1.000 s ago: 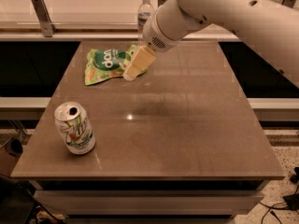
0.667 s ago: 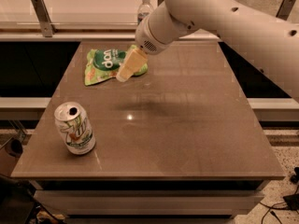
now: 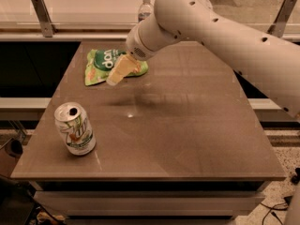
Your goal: Pick green rice chip bag
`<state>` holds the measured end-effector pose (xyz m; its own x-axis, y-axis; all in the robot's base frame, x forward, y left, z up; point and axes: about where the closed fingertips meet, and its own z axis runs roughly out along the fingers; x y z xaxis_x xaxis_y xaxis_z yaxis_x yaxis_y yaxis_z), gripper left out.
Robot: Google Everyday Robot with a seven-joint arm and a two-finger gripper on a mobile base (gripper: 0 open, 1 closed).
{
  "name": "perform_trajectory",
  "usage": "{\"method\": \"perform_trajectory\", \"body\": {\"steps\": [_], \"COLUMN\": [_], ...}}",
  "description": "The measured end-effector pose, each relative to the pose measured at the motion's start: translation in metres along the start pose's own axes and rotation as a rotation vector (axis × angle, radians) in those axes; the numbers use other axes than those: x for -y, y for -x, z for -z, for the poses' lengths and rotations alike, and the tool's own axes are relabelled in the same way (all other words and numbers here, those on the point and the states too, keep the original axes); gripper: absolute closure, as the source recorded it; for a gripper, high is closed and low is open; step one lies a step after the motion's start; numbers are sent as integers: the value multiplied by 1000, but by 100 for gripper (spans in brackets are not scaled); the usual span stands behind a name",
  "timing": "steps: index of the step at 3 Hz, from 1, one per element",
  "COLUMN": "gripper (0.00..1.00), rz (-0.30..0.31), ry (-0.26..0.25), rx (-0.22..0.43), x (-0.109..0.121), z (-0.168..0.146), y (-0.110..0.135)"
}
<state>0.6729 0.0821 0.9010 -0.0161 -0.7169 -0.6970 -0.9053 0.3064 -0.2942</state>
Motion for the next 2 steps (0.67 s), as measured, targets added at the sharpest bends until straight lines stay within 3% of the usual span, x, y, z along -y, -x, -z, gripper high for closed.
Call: {"method": "perform_trajectory", "body": {"steps": [2], "gripper": [0], "rz": [7], "ry": [37], "rx": [-14], "x": [10], "z": [-60], "y": [-6]}}
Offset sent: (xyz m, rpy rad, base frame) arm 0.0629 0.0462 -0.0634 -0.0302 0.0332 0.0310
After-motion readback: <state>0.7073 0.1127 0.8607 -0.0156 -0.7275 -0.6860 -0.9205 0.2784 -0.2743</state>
